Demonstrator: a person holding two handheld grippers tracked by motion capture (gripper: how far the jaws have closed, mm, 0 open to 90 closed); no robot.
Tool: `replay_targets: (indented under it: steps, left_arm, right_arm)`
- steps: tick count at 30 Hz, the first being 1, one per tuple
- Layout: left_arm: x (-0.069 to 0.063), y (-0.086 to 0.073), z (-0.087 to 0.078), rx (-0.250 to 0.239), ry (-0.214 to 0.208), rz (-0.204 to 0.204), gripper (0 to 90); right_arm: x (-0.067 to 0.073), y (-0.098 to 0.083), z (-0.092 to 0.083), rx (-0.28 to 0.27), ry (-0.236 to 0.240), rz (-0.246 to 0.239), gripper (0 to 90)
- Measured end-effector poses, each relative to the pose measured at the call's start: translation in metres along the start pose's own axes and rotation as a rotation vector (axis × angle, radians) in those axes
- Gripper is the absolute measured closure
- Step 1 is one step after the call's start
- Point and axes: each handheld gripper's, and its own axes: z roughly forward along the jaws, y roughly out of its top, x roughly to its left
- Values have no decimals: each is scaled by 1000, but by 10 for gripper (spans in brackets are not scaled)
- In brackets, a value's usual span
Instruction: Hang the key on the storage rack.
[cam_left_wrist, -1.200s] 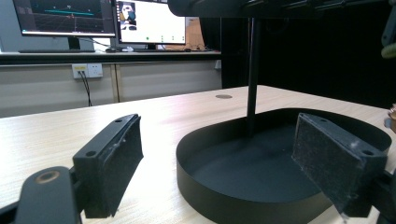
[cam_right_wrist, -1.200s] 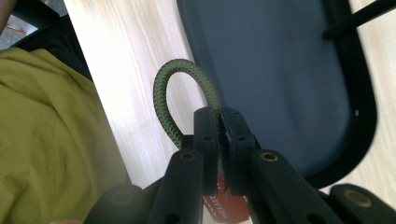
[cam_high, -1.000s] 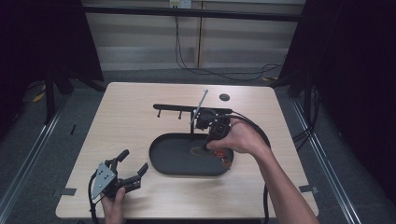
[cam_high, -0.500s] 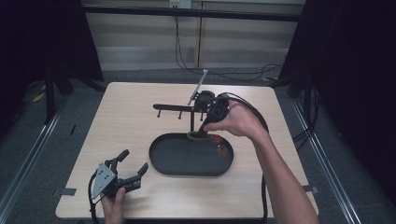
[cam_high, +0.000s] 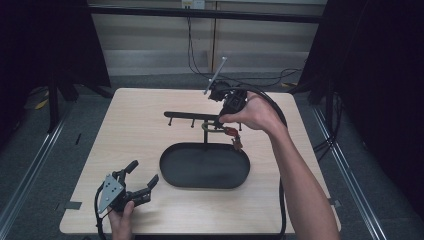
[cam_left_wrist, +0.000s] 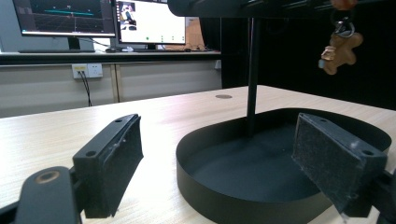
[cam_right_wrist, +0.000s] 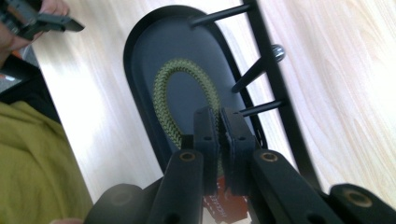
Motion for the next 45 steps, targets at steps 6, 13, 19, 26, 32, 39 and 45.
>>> replay_targets:
  steps: [6, 13, 19, 26, 32, 39, 45]
  left_arm:
    - [0, 0, 0, 0, -3, -1, 157]
    - [1, 0, 0, 1, -21, 15, 157]
    - [0, 0, 0, -1, -16, 4, 157]
    - [1, 0, 0, 2, -16, 7, 157]
    - [0, 0, 0, -1, -16, 4, 157]
    - [0, 0, 0, 0, -16, 5, 157]
    - [0, 0, 0, 1, -17, 6, 157]
  right_arm:
    - [-7, 7, 10, 8, -11, 8, 856]
    - [-7, 9, 14, 7, -25, -1, 854]
    - [-8, 8, 14, 15, -36, 12, 836]
    - [-10, 6, 12, 3, -33, 26, 797]
    - [-11, 8, 14, 8, -26, 29, 788]
    - [-17, 6, 12, -9, -31, 42, 797]
    - [-18, 2, 10, -7, -25, 57, 787]
